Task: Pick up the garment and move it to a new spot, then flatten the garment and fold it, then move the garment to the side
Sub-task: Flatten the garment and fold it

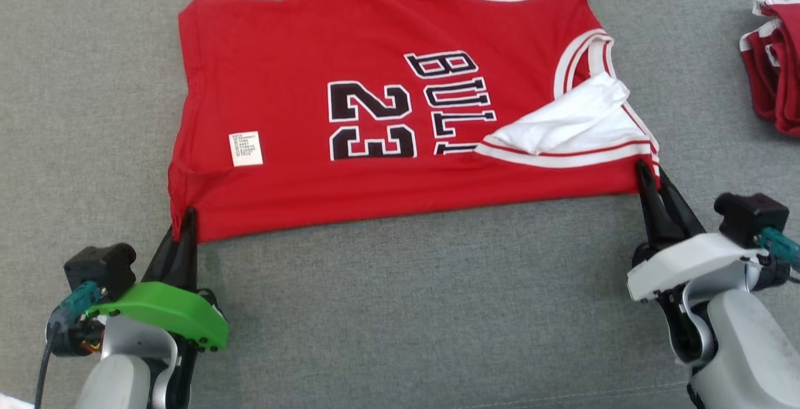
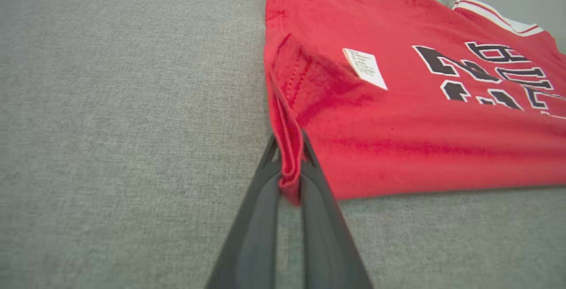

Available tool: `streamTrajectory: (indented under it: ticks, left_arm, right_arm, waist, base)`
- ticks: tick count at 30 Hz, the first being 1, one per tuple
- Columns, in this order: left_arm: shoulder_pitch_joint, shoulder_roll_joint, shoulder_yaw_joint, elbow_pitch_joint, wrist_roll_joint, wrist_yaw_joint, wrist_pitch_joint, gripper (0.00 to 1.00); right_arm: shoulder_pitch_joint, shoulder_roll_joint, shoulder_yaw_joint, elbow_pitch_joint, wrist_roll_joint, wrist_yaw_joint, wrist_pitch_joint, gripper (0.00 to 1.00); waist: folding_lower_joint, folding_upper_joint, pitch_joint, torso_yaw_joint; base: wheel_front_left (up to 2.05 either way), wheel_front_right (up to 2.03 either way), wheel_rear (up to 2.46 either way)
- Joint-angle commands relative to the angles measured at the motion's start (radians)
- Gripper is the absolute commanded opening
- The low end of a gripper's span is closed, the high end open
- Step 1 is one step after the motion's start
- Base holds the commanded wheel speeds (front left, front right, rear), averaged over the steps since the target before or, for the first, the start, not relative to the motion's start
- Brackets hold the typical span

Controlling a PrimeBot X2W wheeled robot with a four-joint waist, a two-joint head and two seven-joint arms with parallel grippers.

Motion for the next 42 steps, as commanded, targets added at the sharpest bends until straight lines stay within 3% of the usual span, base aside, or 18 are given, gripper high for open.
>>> streamTrajectory:
  ticks: [1, 7, 12, 13, 14, 15, 16, 27, 34, 42]
  left_arm:
    - [0.035, 0.016, 0.009, -0.027, -0.014, 0.016, 0.021, 0.00]
    - [0.146, 0.033, 0.015, -0.123, -0.037, 0.045, 0.111, 0.00]
    - [0.209, 0.034, 0.018, -0.142, -0.058, 0.048, 0.124, 0.00]
    - [0.217, 0.032, 0.016, -0.136, -0.058, 0.048, 0.119, 0.00]
    - [0.221, 0.030, 0.013, -0.131, -0.054, 0.049, 0.115, 0.27]
    - [0.228, 0.030, 0.004, -0.124, -0.044, 0.047, 0.111, 0.93]
    - [0.231, 0.028, -0.001, -0.119, -0.039, 0.043, 0.101, 1.00]
    - [0.158, -0.002, -0.005, -0.169, 0.079, 0.103, -0.152, 1.00]
    - [0.120, 0.017, 0.000, -0.245, 0.119, 0.130, -0.168, 1.00]
    - [0.128, 0.018, -0.007, -0.288, 0.126, 0.150, -0.142, 1.00]
  right_arm:
    - [0.044, 0.002, -0.021, -0.029, -0.002, -0.003, 0.006, 0.00]
    - [0.219, 0.064, -0.093, -0.166, -0.025, -0.003, 0.045, 0.00]
    - [0.328, 0.109, -0.127, -0.245, -0.061, -0.003, 0.087, 0.00]
    - [0.338, 0.116, -0.130, -0.255, -0.071, -0.003, 0.093, 0.10]
    - [0.344, 0.119, -0.132, -0.262, -0.080, -0.003, 0.095, 0.74]
    - [0.345, 0.121, -0.137, -0.272, -0.099, -0.003, 0.091, 1.00]
    - [0.345, 0.123, -0.141, -0.272, -0.108, -0.003, 0.096, 1.00]
    - [0.268, 0.119, -0.134, -0.463, -0.199, -0.002, 0.050, 1.00]
    - [0.231, 0.110, -0.109, -0.581, -0.215, -0.002, 0.098, 1.00]
    - [0.227, 0.116, -0.116, -0.598, -0.202, -0.002, 0.119, 1.00]
  waist:
    - [0.0000, 0.0000, -0.021, -0.004]
    - [0.0000, 0.0000, -0.055, -0.010]
    - [0.0000, 0.0000, -0.071, -0.015]
    - [0.0000, 0.0000, -0.073, -0.017]
    - [0.0000, 0.0000, -0.075, -0.018]
    - [0.0000, 0.0000, -0.077, -0.019]
    - [0.0000, 0.0000, -0.078, -0.020]
    - [0.0000, 0.0000, -0.103, -0.016]
    - [0.0000, 0.0000, -0.115, -0.030]
    - [0.0000, 0.0000, -0.109, -0.028]
  base:
    - [0.00, 0.00, 0.00]
    - [0.00, 0.00, 0.00]
    - [0.00, 0.00, 0.00]
    - [0.00, 0.00, 0.00]
    - [0.00, 0.00, 0.00]
    - [0.00, 0.00, 0.00]
    - [0.00, 0.00, 0.00]
    - [0.00, 0.00, 0.00]
    - [0.00, 0.00, 0.00]
    - [0.00, 0.00, 0.00]
